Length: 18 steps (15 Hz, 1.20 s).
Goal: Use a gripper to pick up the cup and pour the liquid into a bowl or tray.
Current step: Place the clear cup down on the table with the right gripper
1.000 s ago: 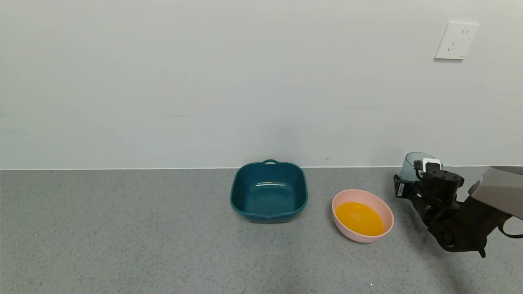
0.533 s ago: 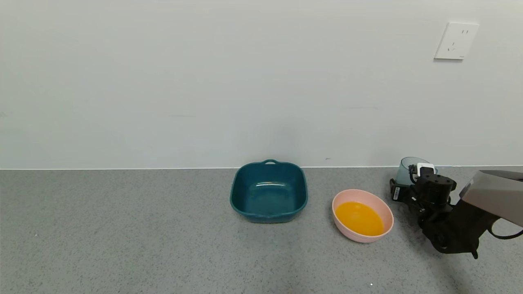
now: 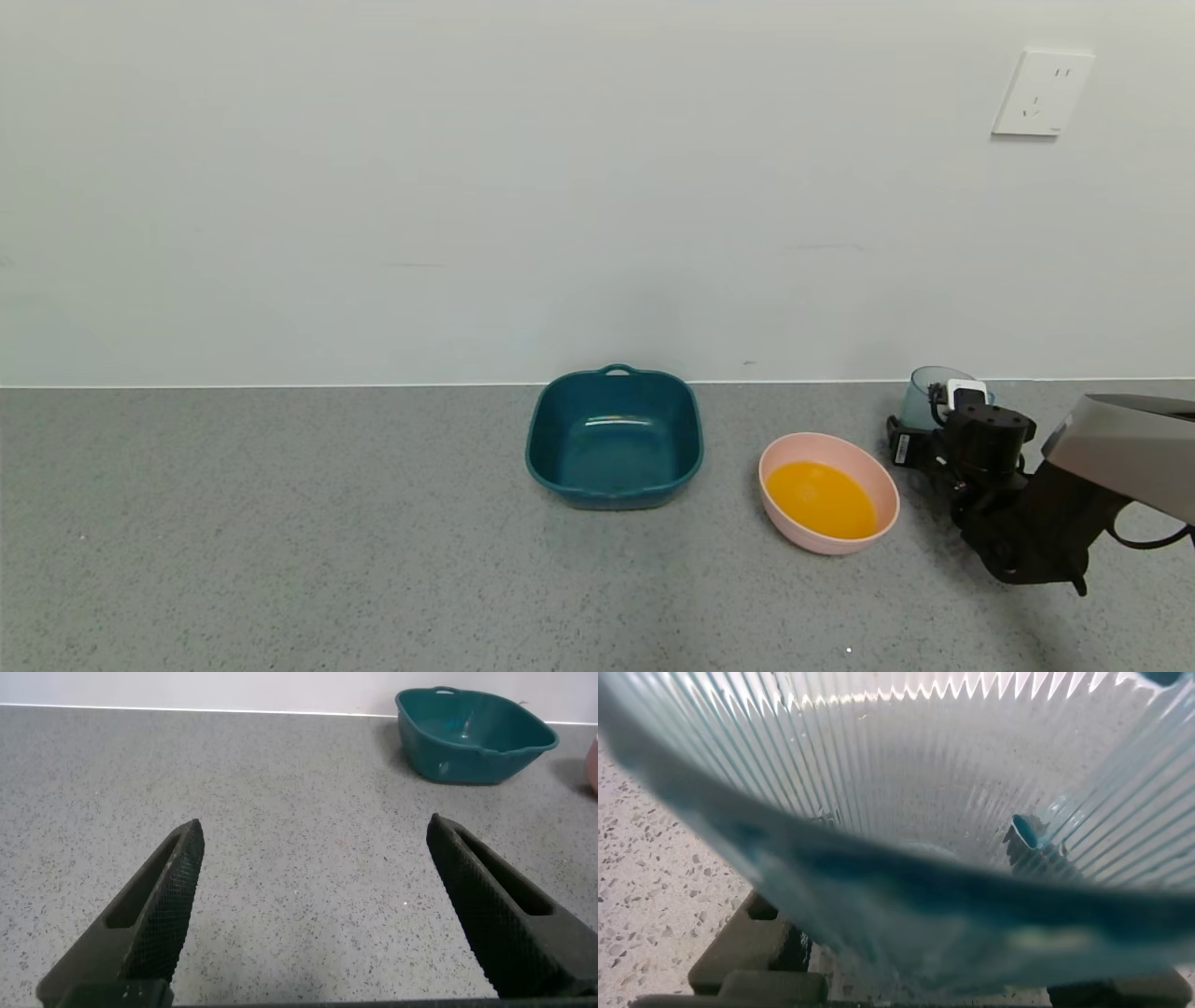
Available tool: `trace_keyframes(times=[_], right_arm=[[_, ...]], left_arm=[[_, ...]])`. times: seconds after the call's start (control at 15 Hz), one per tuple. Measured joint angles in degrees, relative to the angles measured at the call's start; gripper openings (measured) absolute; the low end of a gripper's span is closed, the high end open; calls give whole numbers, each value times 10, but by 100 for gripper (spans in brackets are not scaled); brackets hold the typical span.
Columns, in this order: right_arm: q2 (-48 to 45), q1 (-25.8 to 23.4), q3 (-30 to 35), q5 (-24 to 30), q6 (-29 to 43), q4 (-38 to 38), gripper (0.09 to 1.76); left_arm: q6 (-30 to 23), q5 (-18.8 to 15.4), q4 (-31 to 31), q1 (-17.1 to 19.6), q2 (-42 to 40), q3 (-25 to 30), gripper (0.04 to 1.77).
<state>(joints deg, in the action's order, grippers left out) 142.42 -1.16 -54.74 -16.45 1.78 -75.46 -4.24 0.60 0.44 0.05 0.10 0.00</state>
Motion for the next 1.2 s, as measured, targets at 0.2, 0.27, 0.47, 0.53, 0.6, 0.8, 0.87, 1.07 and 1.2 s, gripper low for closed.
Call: trace_keyframes(times=[0.2, 0.27, 0.47, 0.53, 0.6, 0.8, 0.87, 1.07, 1.2], right_arm=[[1, 0, 0, 0, 0, 0, 133], [2, 0, 0, 0, 0, 0, 133], [2, 0, 1, 0, 0, 0, 142], [2, 0, 2, 0, 0, 0, 145], [2, 0, 3, 0, 0, 0, 148], [-1, -3, 4, 1, 0, 1, 155], [-3, -4, 5, 4, 1, 2, 157], [-15, -6, 19, 19, 15, 23, 161], [-31, -6, 26, 26, 30, 66, 163]], left_arm=[[0, 0, 0, 0, 0, 0, 172], [0, 0, 0, 0, 0, 0, 172], [0, 0, 0, 0, 0, 0, 172], [0, 0, 0, 0, 0, 0, 172], [0, 0, 0, 0, 0, 0, 172], [0, 0, 0, 0, 0, 0, 172], [0, 0, 0, 0, 0, 0, 172], [0, 0, 0, 0, 0, 0, 172], [0, 0, 0, 0, 0, 0, 172]])
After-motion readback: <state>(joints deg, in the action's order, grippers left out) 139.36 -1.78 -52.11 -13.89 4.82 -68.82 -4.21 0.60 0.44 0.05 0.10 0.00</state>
